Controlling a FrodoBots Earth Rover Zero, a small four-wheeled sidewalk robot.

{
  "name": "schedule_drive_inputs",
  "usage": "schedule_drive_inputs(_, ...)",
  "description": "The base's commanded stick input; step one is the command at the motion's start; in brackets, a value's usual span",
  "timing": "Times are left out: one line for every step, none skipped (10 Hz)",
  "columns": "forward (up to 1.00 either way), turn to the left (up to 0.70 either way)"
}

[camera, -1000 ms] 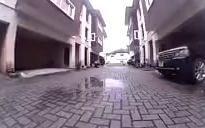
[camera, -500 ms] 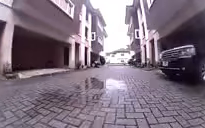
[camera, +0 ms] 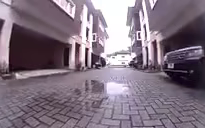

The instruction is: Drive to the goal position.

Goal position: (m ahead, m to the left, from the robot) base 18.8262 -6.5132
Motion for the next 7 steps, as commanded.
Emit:
schedule_drive_inputs(0.5,0.0)
schedule_drive_inputs(0.5,0.0)
schedule_drive_inputs(0.5,0.0)
schedule_drive_inputs(0.5,0.0)
schedule_drive_inputs(0.5,0.0)
schedule_drive_inputs(0.5,0.0)
schedule_drive_inputs(0.5,0.0)
